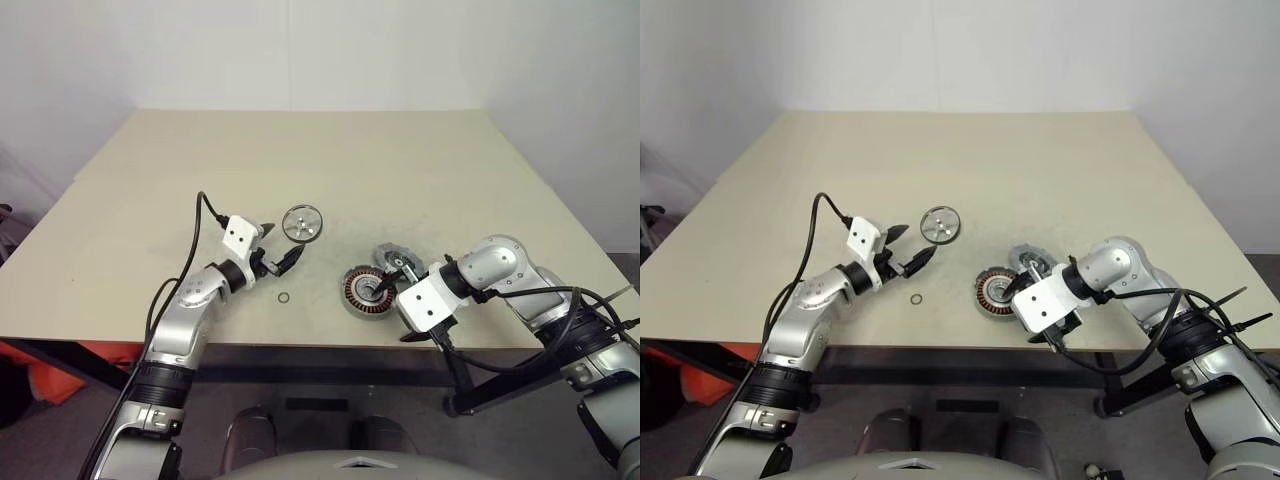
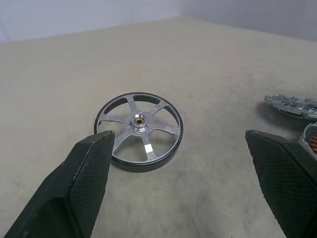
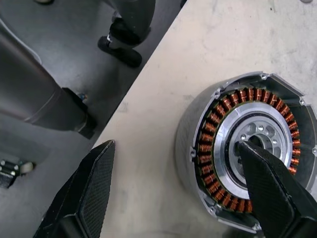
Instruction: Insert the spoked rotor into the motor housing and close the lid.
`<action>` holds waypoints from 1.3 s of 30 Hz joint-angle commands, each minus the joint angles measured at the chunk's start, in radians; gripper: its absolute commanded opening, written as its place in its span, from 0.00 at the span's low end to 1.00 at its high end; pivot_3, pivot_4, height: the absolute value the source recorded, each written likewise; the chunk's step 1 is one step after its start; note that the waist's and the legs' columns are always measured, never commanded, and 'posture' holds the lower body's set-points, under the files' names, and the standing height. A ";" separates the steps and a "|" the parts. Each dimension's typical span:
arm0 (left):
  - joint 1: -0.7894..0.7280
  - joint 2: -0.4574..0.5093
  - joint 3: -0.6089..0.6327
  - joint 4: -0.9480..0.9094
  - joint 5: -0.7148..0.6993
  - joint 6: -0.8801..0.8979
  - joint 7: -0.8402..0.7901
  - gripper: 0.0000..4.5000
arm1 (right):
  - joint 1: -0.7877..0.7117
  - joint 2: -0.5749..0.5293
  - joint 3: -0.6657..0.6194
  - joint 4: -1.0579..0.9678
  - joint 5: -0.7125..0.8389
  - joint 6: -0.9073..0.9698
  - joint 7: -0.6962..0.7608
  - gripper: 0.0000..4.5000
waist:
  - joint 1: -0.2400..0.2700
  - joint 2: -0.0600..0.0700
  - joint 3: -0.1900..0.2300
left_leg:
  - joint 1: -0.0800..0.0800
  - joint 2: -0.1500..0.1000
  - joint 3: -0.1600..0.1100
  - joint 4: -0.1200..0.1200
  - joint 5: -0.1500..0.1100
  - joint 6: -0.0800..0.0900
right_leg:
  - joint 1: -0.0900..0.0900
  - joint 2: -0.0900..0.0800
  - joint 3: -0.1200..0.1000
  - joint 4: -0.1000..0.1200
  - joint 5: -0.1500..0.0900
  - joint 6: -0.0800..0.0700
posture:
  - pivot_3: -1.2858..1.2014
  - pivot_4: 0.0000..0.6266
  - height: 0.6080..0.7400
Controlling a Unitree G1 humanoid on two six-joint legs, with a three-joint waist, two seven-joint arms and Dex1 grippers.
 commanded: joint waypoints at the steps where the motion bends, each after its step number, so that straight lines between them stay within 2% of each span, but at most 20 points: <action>1: -0.010 -0.007 0.000 -0.041 0.001 -0.024 0.009 0.99 | -0.055 -0.013 -0.012 -0.002 0.011 -0.031 0.029 1.00 | -0.001 0.000 0.000 | 0.000 0.000 0.000 0.000 0.000 0.000 | 0.000 0.000 0.000 0.000 0.000 0.000 | 0.52 0.00 1.00; 8: 0.001 -0.024 -0.008 -0.039 0.007 -0.031 0.014 0.99 | -0.087 -0.009 -0.008 0.005 0.019 -0.037 0.054 1.00 | 0.000 0.000 0.000 | -0.001 0.000 0.000 0.000 -0.001 0.001 | 0.000 0.000 0.000 0.000 0.000 0.000 | 0.52 0.00 1.00; 23: 0.026 -0.045 -0.010 -0.048 0.009 -0.050 0.047 0.99 | -0.188 0.046 0.057 0.178 -0.075 -0.149 0.053 1.00 | -0.002 0.000 0.000 | -0.002 0.000 0.000 0.001 -0.001 0.002 | -0.001 0.000 0.000 -0.001 0.000 0.000 | 0.52 0.00 1.00; 30: 0.044 -0.038 -0.005 -0.056 0.008 -0.051 0.055 0.99 | -0.188 0.065 0.049 0.064 -0.025 -0.085 0.077 1.00 | -0.001 0.000 0.000 | -0.002 0.000 0.000 0.001 -0.002 0.003 | -0.001 0.000 0.000 -0.001 0.000 0.000 | 0.52 0.00 1.00; 39: 0.025 -0.035 -0.010 -0.045 0.007 -0.050 0.051 0.99 | -0.165 0.043 0.046 0.030 -0.042 -0.058 0.064 1.00 | 0.000 0.000 0.000 | -0.002 0.000 0.000 0.001 -0.002 0.003 | -0.001 0.000 0.000 -0.001 0.000 0.000 | 0.52 0.00 1.00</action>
